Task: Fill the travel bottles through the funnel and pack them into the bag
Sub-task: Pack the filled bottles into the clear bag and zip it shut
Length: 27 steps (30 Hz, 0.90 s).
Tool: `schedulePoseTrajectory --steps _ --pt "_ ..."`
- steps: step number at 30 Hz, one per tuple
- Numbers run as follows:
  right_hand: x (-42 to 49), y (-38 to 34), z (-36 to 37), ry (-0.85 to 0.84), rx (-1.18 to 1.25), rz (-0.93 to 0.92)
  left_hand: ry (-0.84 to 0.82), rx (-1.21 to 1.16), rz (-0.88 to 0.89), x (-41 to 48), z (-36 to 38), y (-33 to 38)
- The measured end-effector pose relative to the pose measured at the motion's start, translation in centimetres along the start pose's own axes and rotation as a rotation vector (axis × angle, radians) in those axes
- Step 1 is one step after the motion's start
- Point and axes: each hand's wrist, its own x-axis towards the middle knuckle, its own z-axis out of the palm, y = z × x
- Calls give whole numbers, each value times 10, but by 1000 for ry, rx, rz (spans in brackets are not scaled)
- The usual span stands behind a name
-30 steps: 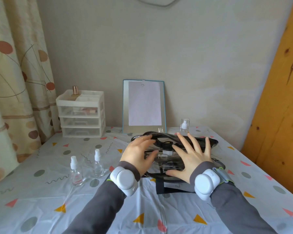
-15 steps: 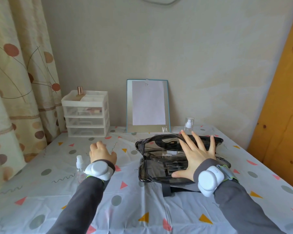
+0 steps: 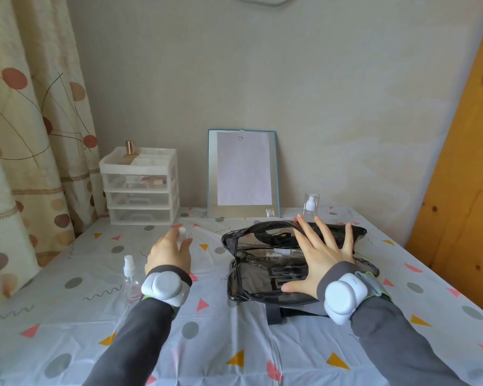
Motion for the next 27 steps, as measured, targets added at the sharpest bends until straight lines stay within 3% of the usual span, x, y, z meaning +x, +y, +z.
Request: schedulePoseTrajectory --steps 6,9,14,27 --pt "0 -1 -1 -4 19 0 183 -220 247 -44 -24 67" --pt "-1 0 -2 1 31 -3 38 -337 329 -59 -14 86" --pt "-2 0 -2 19 50 -13 -215 -481 229 -67 19 93" --pt "-10 -6 -3 148 119 33 -327 -576 312 -69 43 94"
